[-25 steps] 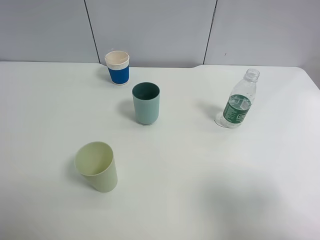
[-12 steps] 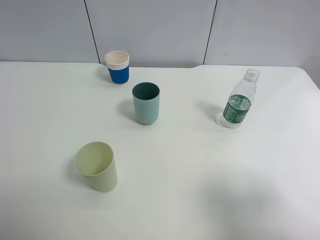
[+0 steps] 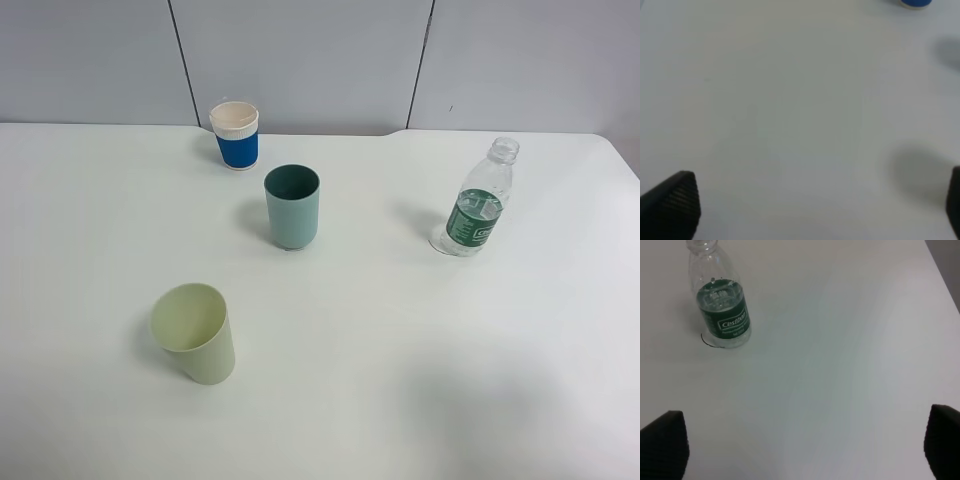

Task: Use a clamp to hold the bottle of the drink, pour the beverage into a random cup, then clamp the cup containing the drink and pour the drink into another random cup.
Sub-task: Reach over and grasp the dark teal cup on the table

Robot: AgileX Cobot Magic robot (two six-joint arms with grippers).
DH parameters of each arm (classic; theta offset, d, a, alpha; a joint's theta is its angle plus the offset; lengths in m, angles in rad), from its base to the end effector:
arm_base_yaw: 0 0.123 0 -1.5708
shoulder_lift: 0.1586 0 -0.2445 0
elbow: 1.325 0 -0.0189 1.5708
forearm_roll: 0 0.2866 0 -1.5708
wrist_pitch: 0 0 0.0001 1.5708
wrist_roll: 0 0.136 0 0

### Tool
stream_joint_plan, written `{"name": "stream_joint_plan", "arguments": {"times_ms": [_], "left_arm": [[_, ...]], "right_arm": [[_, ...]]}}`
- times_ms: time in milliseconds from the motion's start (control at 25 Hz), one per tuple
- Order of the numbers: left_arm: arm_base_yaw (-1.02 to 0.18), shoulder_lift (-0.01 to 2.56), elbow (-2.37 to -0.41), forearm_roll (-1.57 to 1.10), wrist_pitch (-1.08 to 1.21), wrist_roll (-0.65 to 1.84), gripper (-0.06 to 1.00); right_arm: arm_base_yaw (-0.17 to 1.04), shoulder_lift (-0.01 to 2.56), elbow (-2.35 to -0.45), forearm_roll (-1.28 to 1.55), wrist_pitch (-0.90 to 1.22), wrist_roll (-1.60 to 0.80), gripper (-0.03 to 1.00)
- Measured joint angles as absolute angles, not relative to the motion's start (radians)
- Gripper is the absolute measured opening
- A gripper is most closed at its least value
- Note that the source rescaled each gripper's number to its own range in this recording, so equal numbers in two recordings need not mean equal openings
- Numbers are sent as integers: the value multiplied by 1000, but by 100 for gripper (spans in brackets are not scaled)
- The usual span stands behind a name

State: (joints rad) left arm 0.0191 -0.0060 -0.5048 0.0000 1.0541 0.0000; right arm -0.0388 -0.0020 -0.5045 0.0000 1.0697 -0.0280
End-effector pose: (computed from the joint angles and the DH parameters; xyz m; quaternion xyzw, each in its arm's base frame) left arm 0.1066 0.0020 0.2771 -0.0081 0.8486 0.0050 0.5289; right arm 0.1062 -0.0041 0.2747 0.0046 0.8539 -0.0174 0.5202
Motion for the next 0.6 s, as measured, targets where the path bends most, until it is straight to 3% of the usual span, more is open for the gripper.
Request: {"name": "stream_joint_plan", "arguments": {"times_ms": [600], "left_arm": [[19, -6, -505, 0, 1055, 0, 100]], "right_arm": [[-39, -2, -504, 0, 1070, -25, 94]]}}
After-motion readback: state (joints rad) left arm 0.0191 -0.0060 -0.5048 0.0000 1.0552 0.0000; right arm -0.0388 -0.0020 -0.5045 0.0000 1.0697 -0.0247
